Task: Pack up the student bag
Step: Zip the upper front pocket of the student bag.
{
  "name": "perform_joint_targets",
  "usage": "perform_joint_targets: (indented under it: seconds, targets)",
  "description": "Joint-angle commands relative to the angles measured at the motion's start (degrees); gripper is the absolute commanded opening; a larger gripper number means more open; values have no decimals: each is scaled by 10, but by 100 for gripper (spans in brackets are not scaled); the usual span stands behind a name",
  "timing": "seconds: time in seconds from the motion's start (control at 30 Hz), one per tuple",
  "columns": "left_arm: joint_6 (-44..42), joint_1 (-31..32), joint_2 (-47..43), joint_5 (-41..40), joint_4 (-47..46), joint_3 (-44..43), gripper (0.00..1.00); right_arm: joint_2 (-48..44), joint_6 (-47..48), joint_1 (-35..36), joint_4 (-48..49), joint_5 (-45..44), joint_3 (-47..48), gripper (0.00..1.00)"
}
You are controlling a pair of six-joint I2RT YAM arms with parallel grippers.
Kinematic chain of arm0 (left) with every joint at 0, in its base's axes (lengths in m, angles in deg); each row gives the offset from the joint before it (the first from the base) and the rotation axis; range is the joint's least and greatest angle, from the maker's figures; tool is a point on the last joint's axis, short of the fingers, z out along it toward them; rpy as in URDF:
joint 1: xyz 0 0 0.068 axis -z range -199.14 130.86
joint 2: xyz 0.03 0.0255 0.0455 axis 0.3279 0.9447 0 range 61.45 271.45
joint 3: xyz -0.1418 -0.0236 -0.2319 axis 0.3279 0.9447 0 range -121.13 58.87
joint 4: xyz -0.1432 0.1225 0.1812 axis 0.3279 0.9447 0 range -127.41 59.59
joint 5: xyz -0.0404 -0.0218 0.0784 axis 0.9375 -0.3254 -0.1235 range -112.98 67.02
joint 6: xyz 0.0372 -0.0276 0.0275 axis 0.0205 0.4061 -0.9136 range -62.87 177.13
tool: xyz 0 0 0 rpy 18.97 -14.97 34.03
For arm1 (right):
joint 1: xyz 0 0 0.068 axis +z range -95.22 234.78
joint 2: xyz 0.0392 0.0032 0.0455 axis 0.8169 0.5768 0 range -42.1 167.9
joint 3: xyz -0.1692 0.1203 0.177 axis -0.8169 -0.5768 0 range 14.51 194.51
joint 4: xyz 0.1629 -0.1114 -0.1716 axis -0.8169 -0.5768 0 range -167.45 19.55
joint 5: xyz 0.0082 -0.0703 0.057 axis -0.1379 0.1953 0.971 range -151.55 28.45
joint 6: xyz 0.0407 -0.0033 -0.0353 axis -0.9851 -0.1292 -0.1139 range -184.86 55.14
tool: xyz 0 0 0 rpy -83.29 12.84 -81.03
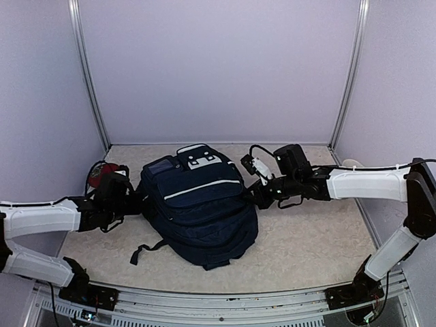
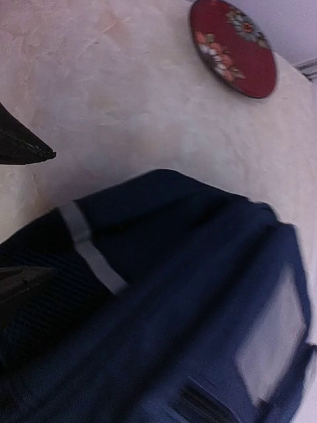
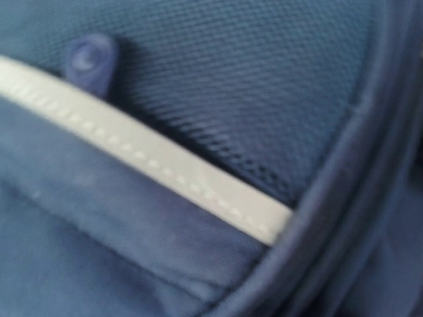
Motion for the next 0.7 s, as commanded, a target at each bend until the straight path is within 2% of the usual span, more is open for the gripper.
perform_joint_targets:
  seconds: [0.0,0.2,0.3,0.37,0.43,0.5,0.6,0.67]
  targets:
    - [60,-25,83,14,-47,9,51,-13,-35,66,4,40,-16,0]
    - [-3,-45,181,19,-88,-87,58,9,-30,155,15,73,21,0]
    - [-23,-44,153,-3,-100,-109,70,7,-40,159,23,74,27,0]
    - [-12,-41,115,-42,-83,-111,81,3,-36,158,17,51,25,0]
    - [-1,-29,66,-89,-54,-108,88,4,-31,156,1,42,29,0]
    - [-27,15,8,-129,-56,-91,91,5,-28,154,-9,40,34,0]
    - [-196,138,-66,-208,-131,-53,90,6,-26,151,-19,40,42,0]
    - [-310,220,-89,-183,-173,-36,87,5,-23,148,-27,39,51,0]
